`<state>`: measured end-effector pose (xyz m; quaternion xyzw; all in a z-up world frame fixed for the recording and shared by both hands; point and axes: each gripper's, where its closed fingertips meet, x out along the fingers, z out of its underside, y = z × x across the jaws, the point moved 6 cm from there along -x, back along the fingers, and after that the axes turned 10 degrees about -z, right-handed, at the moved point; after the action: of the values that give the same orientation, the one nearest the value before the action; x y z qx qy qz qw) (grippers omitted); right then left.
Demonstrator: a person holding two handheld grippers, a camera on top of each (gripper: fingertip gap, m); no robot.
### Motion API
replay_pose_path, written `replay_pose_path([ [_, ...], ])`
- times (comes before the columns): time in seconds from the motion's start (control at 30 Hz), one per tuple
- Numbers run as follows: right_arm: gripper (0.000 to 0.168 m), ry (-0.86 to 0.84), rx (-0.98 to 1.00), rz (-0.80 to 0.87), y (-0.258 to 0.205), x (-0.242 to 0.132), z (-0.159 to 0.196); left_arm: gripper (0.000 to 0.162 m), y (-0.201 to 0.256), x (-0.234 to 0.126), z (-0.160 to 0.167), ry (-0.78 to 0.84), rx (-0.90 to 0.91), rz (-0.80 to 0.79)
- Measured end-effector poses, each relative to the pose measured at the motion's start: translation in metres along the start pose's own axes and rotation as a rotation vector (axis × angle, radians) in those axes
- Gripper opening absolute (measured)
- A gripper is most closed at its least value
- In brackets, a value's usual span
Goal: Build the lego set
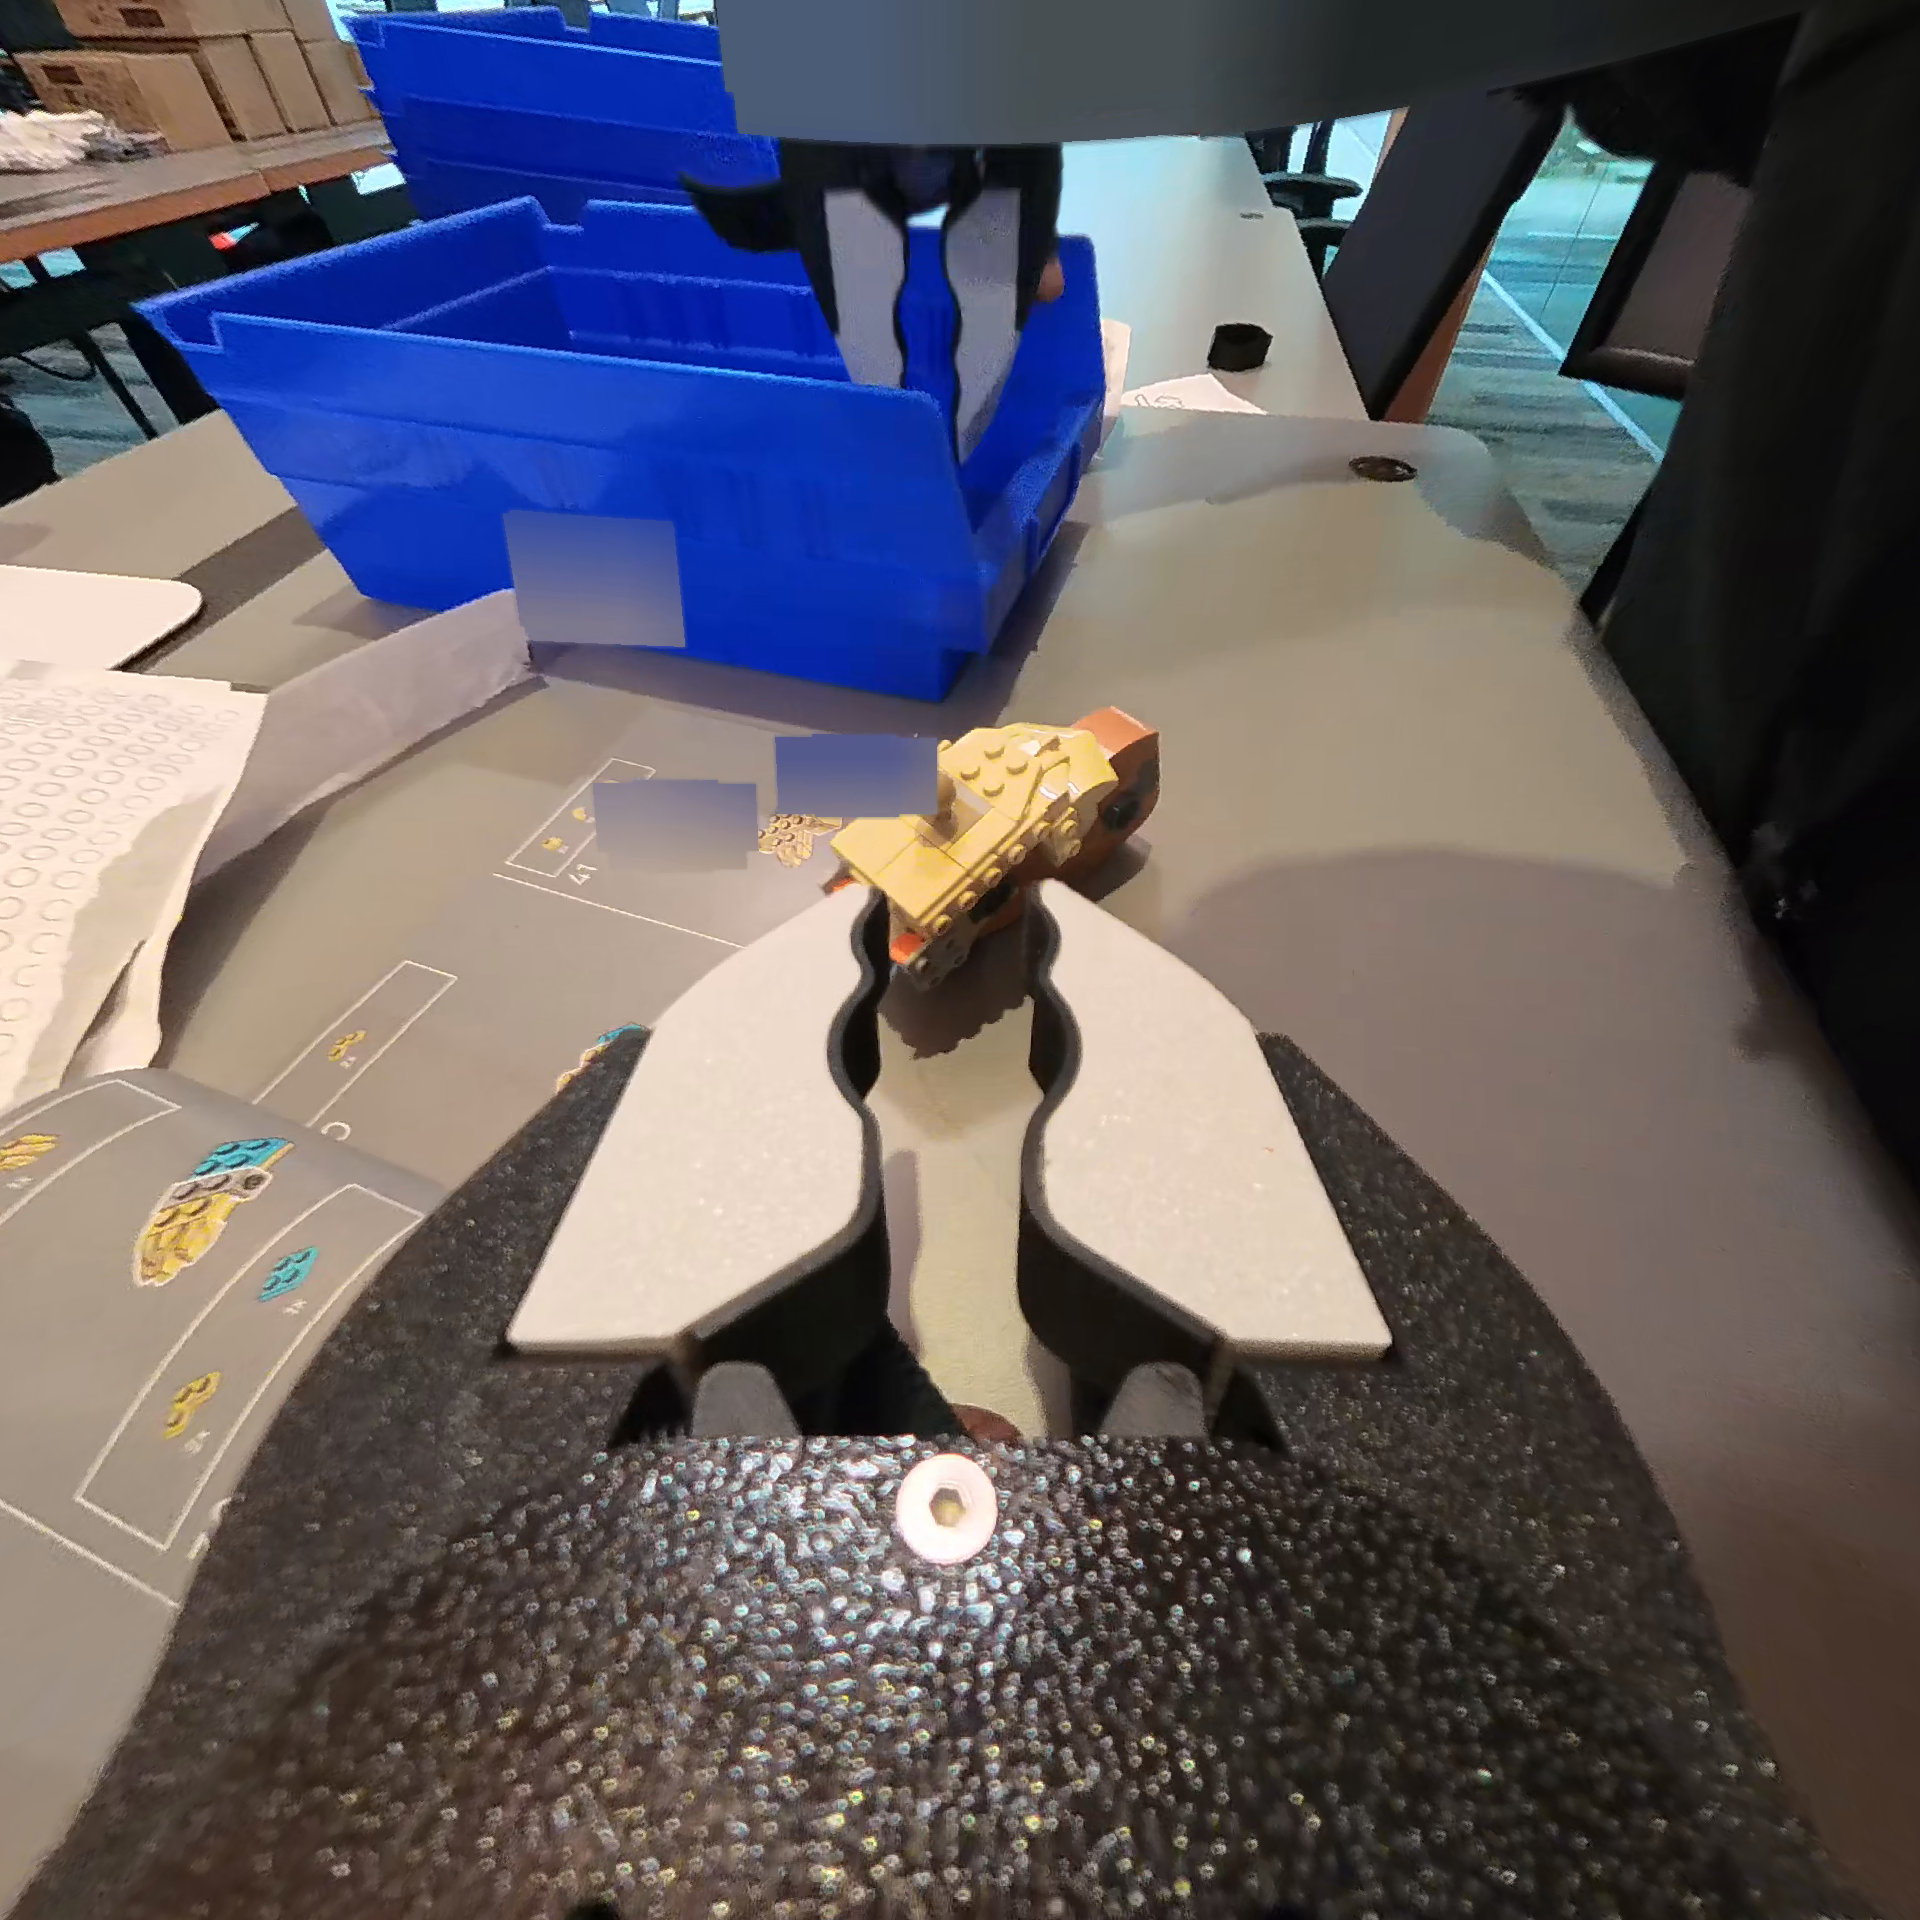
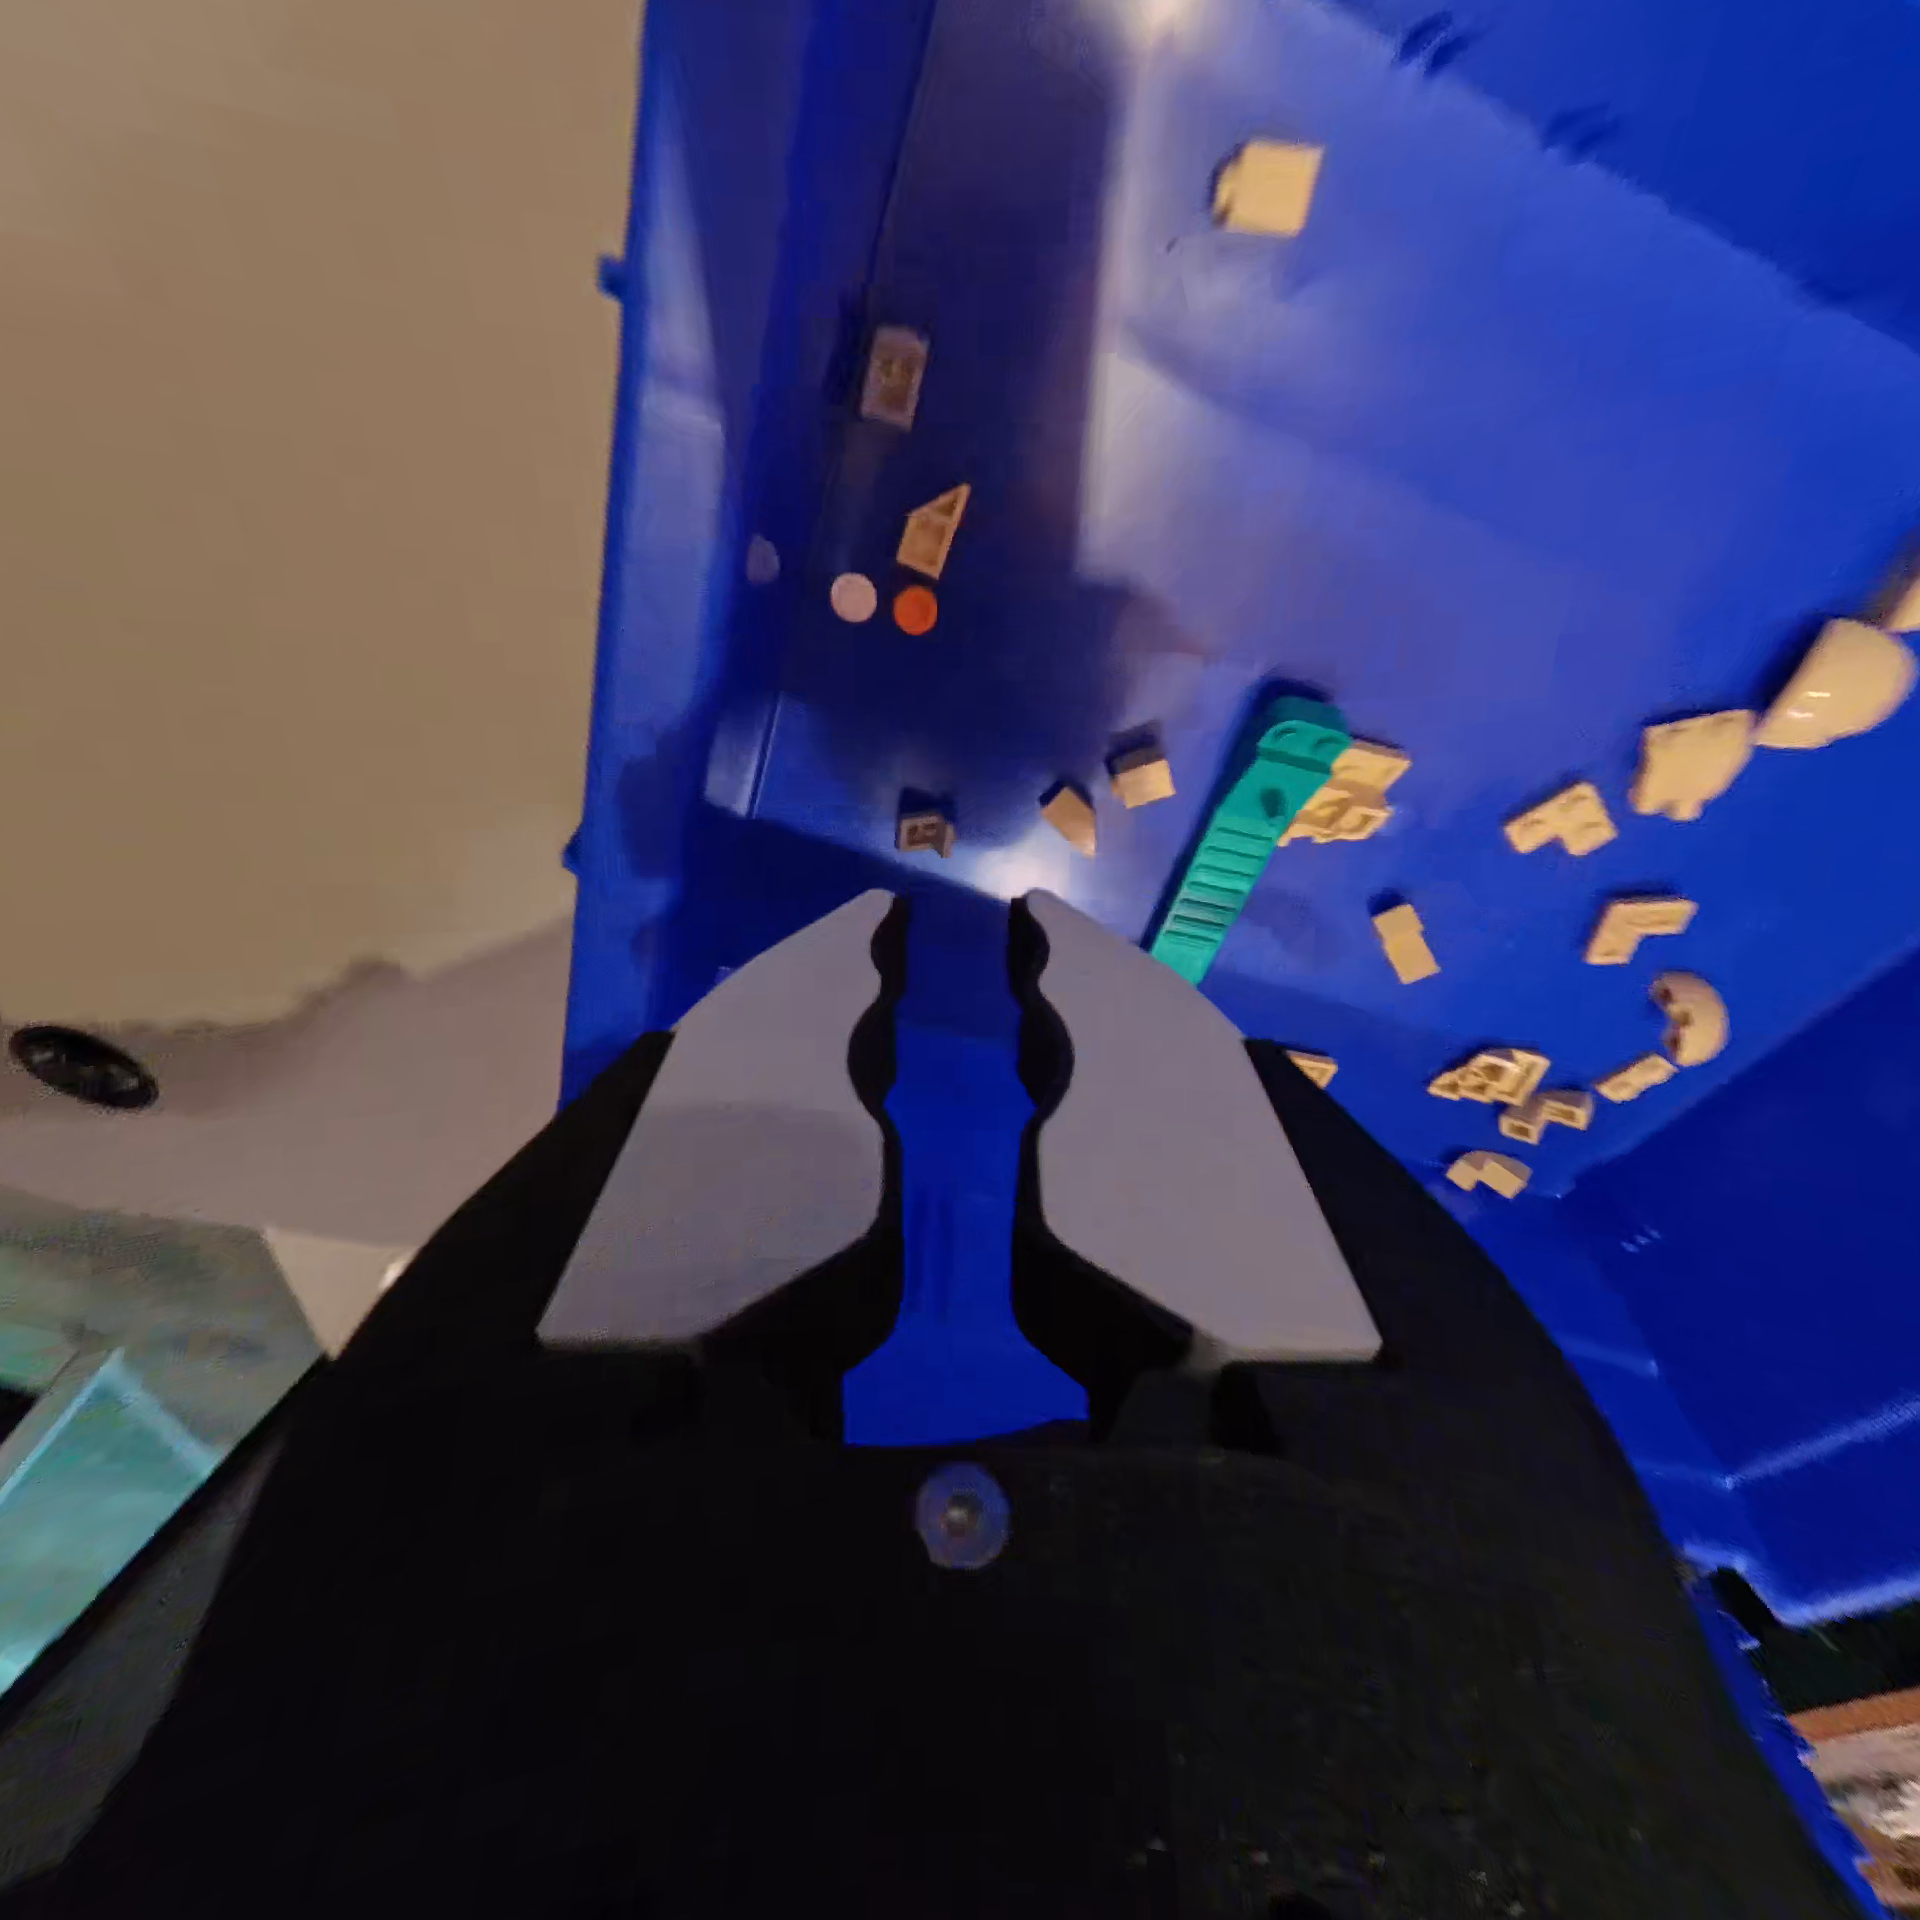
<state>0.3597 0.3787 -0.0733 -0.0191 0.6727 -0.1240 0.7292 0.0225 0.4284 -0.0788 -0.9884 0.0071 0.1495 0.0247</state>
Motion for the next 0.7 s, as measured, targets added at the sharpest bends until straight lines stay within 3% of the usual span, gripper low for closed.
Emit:
replay_pose_path([
  [0.37, 0.026, -0.139, 0.012, -0.096, 0.009, 0.031, -0.002, 0.024, -0.003, -0.003, -0.002, 0.027, -0.030, 0.003],
  [0.7, 0.022, -0.153, 0.033, -0.011, 0.007, 0.034, -0.003, 0.023, -0.005, -0.003, -0.002, 0.028, -0.048, 0.002],
])
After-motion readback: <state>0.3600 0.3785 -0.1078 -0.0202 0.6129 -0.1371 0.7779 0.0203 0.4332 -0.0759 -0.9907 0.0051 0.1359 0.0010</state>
